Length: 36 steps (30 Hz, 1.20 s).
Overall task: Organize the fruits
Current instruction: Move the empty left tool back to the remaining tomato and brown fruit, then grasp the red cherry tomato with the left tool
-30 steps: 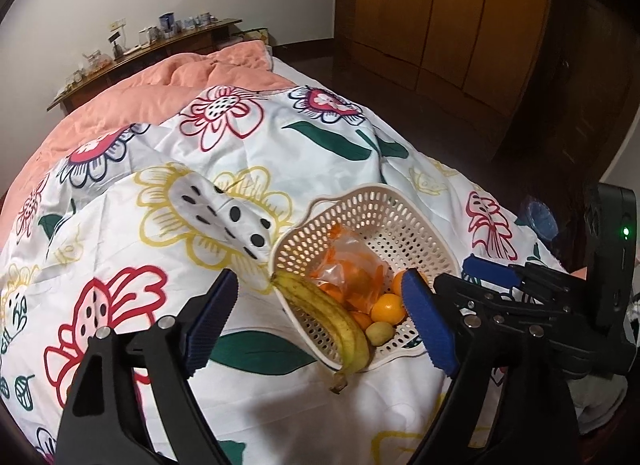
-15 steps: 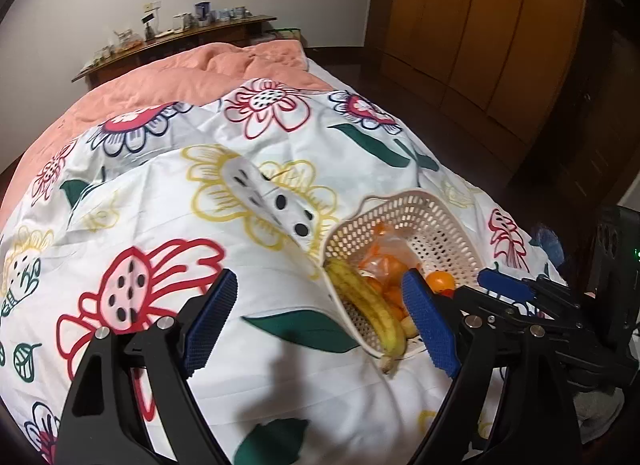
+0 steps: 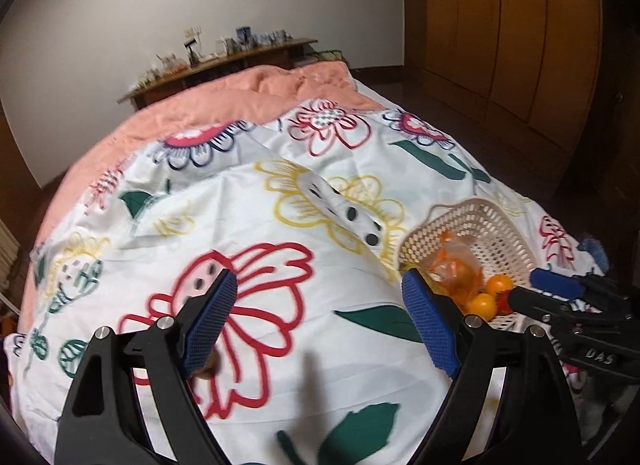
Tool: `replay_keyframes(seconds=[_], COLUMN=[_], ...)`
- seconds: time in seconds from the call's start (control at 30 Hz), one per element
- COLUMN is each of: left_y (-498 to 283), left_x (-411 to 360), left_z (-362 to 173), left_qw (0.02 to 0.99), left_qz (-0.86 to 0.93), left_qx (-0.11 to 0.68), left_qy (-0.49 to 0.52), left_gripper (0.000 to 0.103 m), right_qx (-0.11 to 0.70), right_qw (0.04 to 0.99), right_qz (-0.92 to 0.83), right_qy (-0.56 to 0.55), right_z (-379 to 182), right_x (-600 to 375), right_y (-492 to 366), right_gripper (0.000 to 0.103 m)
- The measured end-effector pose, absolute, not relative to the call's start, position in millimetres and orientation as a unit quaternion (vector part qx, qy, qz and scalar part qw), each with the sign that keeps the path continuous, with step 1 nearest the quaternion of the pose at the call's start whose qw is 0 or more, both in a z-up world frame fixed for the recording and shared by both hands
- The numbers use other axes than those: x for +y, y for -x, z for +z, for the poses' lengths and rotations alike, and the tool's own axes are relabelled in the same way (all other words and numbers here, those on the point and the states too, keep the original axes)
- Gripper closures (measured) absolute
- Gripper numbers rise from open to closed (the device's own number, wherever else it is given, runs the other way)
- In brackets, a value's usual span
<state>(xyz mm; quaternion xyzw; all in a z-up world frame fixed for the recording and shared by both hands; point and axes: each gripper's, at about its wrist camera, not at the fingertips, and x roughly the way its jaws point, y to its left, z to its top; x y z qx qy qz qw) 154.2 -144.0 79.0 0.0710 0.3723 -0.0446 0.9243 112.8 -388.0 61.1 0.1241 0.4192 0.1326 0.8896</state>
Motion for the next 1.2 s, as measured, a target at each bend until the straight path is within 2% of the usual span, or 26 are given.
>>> replay_keyframes(seconds=[0.43,0.57,0.7,1.2], left_y=[-141,-139,-136,-126], left_x=[-119,-106,-85,8], left_z=[84,86,88,93], left_qw=[0.931,0.931,0.931,0.926], left_qz=[-0.033,-0.028,-0.025,0.007], left_qx=[0.360,0.361,0.364,0.375], left_qy=[-0.058,-0.045,-0.025,0.051], left_gripper=[0.017,0.017,0.013,0.015], right_qx=[0.416,0.408,0.406,0.407], right_qw=[0.891,0.895,0.895,0.893], right_qz=[0.148,0.148,0.153,0.171], right_qy=[-0.103,-0.104,-0.102,-0.090], right_z=[72,76,79,85], right_x=[-362,-357,-352,-330], right_y=[-111,-108,-108,-106], right_gripper=[0.050,0.037,0.036,0.036])
